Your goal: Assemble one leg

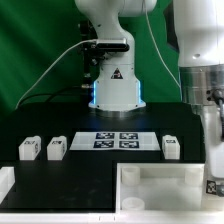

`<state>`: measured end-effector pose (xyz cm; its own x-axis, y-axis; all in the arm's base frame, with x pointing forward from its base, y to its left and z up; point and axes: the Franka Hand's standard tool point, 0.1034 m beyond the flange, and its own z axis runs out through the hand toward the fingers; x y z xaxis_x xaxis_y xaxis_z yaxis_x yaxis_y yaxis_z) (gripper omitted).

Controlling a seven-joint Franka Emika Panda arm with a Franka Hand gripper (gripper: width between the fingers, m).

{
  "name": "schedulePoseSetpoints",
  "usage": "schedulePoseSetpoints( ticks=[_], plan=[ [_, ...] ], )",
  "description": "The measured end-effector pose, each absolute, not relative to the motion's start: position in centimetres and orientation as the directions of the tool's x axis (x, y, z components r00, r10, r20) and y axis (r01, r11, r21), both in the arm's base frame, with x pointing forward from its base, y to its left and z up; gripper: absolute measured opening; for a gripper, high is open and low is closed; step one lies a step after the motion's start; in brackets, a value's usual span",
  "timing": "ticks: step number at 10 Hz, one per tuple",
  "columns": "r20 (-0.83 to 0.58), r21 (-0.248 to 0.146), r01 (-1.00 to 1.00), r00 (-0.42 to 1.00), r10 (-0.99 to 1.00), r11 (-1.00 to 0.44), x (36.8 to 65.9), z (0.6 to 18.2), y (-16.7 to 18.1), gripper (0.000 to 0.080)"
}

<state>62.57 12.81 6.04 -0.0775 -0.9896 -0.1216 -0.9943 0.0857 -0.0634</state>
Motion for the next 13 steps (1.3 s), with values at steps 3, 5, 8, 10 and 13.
schedulePoseSetpoints(
  ticks=[3,5,8,10,13],
  plan=[
    [-0.057,-0.103,-0.919,0.387,-0.920,-0.380,62.5,6.1,13.2,0.0641],
    [-0.036,-0.110,-0.841,0.535,-0.844,-0.529,62.6,6.1,12.9,0.0648],
    [0.039,-0.082,-0.450,0.890,-0.454,-0.889,63.9,7.0,11.0,0.0649],
    [0.043,-0.076,-0.450,0.890,-0.453,-0.890,64.0,7.0,11.2,0.0528],
    [0.024,-0.083,-0.619,0.782,-0.623,-0.781,63.9,7.0,11.0,0.0290]
  ],
)
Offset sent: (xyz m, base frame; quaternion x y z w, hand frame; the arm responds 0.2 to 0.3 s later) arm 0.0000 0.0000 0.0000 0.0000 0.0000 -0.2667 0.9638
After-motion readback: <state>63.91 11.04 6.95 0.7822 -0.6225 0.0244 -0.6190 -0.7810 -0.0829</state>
